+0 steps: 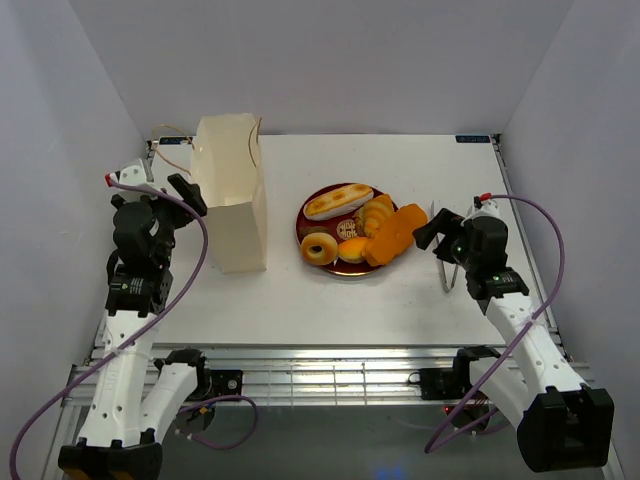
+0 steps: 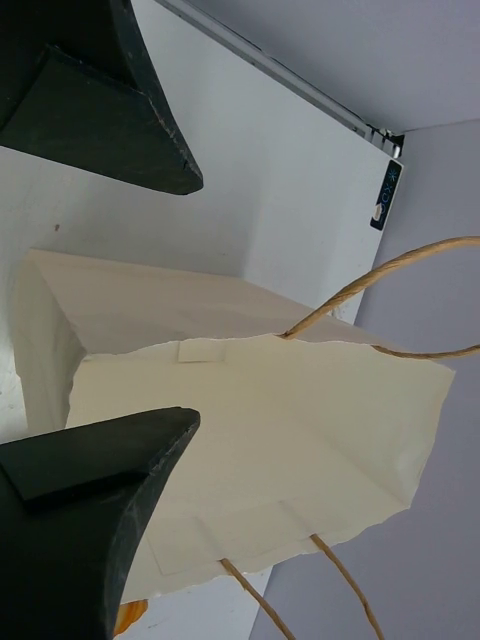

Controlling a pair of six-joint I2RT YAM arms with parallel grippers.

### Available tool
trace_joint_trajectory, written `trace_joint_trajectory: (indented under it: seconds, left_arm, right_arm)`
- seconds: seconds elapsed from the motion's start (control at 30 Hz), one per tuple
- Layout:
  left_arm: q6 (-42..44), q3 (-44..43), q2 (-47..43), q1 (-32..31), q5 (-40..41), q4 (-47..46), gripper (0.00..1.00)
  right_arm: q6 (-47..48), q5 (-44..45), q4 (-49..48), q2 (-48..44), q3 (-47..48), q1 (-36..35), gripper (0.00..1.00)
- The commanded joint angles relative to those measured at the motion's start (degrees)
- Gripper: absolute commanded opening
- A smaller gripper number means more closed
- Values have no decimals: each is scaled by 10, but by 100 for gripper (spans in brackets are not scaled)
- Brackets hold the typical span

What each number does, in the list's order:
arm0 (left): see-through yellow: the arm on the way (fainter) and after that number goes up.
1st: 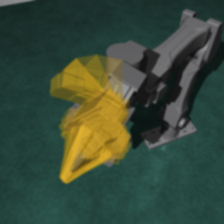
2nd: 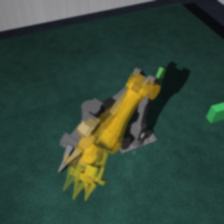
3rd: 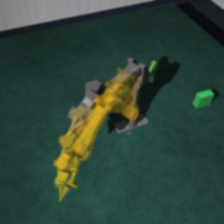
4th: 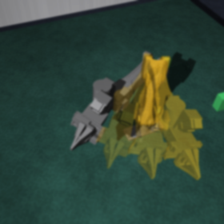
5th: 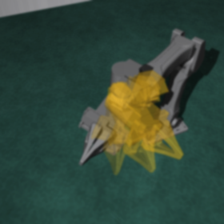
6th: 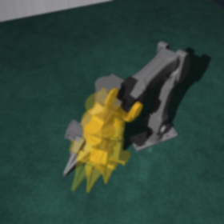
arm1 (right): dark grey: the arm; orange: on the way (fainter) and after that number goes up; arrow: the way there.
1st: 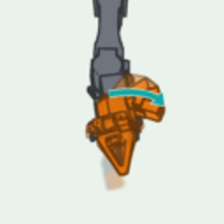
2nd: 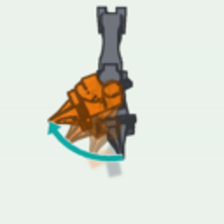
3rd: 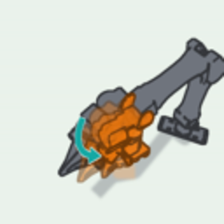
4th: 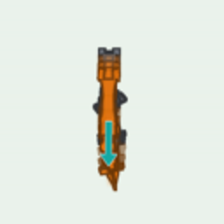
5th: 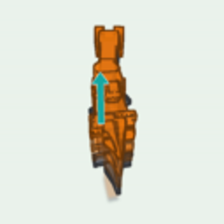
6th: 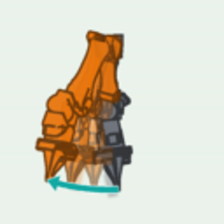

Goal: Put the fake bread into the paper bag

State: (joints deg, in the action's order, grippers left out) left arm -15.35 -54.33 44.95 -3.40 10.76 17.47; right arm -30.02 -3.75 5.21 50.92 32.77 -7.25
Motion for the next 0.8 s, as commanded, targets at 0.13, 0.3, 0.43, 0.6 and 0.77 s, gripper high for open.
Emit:
trace_joint_trajectory:
  seconds: [0.13, 0.3, 0.43, 0.6, 0.77]
  left_arm:
    - [22, 39, -35, -8, 21, -46, 98]
    - [21, 50, -48, -10, 2, -54, 98]
    - [19, 58, -52, -10, 3, -55, 98]
    - [15, 62, -63, -10, -10, -51, 98]
    - [9, 63, -66, -10, -20, -49, 98]
  right_arm:
    - [-24, -48, -90, -29, -15, -1, 90]
    - [-11, -101, -149, -32, -25, -7, 90]
    - [58, -120, -110, -21, -1, -46, 90]
    - [165, -40, -72, -9, 28, -136, 90]
    - [159, 114, -3, 41, 74, -229, 90]
